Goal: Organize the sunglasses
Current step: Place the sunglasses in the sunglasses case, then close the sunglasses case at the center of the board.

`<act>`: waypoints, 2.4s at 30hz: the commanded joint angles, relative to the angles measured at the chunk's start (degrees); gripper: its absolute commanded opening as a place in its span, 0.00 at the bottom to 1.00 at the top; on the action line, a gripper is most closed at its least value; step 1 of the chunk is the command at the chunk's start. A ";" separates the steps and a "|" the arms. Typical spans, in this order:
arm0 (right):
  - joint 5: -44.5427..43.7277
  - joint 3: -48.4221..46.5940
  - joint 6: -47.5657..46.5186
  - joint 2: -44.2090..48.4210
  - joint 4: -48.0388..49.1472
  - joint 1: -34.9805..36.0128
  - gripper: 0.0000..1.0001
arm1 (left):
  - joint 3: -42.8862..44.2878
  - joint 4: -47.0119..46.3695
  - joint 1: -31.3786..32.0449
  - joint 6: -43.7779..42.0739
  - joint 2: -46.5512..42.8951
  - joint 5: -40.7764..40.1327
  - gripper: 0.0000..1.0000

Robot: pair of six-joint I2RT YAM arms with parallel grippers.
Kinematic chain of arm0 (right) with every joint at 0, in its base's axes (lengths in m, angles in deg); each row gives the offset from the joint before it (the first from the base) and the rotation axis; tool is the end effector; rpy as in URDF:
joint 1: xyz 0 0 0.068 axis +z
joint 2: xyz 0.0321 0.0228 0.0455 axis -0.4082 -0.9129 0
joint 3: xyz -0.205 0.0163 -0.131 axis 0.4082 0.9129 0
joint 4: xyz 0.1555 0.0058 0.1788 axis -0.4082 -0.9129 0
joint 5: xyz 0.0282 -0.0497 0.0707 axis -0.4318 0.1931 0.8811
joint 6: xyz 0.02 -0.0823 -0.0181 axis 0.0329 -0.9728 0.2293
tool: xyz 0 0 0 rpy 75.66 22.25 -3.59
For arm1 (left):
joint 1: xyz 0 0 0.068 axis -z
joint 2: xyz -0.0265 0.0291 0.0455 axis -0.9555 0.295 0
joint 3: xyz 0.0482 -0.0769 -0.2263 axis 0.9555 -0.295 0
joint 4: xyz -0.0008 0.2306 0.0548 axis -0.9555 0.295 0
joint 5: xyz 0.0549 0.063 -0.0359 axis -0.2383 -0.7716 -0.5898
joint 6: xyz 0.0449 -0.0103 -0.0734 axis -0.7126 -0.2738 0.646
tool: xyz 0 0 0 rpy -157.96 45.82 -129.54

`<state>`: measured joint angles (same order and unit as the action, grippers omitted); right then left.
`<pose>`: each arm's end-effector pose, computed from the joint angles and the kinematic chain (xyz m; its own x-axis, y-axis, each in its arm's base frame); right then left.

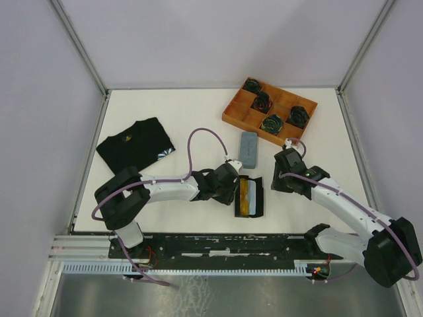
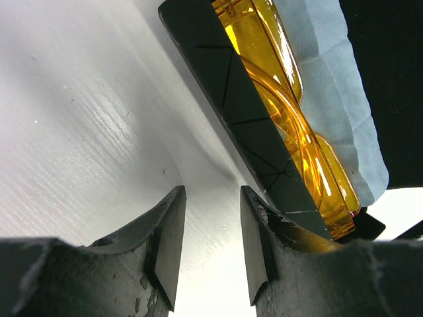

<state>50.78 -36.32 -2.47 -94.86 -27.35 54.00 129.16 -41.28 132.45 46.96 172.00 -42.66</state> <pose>0.1898 0.0935 0.1658 -0.8250 0.2474 -0.5081 0.1505 0.9628 0.2244 0.1743 -0.2816 0.1127 -0.7532 0.3735 -0.5415 0.5421 0.8187 -0.1893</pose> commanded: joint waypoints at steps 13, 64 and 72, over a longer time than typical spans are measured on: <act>14.42 5.41 0.46 -8.09 12.69 -1.18 0.46 | 0.28 -0.08 0.24 -0.34 -1.08 -0.46 0.46; 12.69 1.15 1.16 -17.28 16.95 9.28 0.58 | -7.25 3.32 0.15 2.64 -18.11 -13.01 0.47; 9.25 -0.87 0.38 -13.81 13.54 10.72 0.59 | -6.76 4.93 0.17 2.55 -20.66 -13.41 0.48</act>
<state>64.14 -35.33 -0.83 -111.02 -9.78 64.21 122.21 -36.87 132.45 47.51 154.89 -54.02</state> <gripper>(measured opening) 0.586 0.475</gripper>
